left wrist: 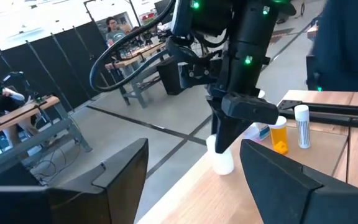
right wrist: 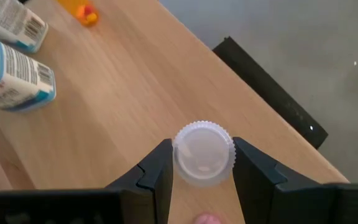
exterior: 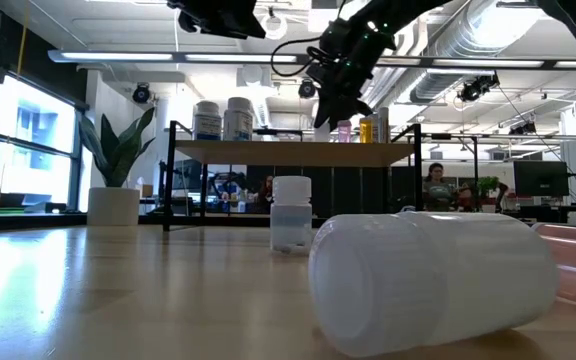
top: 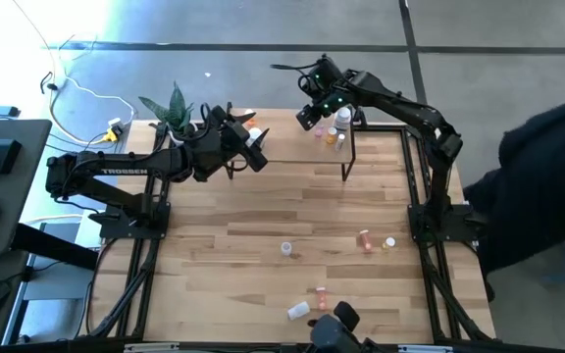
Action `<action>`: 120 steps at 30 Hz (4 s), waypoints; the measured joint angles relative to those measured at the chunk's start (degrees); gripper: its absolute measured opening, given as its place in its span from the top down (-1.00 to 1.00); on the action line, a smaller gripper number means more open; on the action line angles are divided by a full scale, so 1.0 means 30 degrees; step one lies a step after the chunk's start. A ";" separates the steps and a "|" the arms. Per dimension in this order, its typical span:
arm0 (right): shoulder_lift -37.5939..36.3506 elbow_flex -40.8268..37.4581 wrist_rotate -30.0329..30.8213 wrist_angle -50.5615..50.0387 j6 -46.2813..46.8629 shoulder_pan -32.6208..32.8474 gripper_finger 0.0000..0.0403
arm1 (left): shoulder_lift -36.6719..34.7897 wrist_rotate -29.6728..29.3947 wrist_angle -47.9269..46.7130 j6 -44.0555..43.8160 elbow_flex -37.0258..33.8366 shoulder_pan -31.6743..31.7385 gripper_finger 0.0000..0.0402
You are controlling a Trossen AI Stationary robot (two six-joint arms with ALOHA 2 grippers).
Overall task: Pick and place medicine bottles onto shelf by color
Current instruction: Put the bottom left white pill bottle on the shelf, then put the top white pill bottle on the shelf
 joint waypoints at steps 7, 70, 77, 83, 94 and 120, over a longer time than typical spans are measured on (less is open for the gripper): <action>0.0000 0.0000 -0.0015 -0.0439 -0.0013 0.0010 0.41 | 0.0000 0.0007 -0.0713 -0.0388 0.0001 -0.0015 -0.22; -0.4830 0.0051 0.1399 -0.1834 0.6613 0.7234 -0.05 | 0.2178 0.6591 -0.7307 -0.6617 0.0022 -0.7731 -0.22; -0.4830 0.0051 0.1515 -0.1839 0.7127 0.7971 -0.05 | 0.4502 0.6696 -0.5852 -0.7153 0.0013 -0.9044 -0.22; -0.4830 0.0051 0.1523 -0.1876 0.7489 0.8474 -0.05 | 0.6024 0.7213 -0.4933 -0.7903 0.0007 -0.9413 -0.22; -0.4830 0.0051 0.2671 -0.1971 0.7549 0.9175 -0.05 | 0.8912 0.8040 -0.3415 -0.8207 0.0000 -0.9388 -0.22; -0.4816 0.0051 0.2674 -0.1979 0.7514 0.9180 -0.05 | 1.0564 0.9814 -0.2184 -0.8141 -0.0007 -0.7729 -0.15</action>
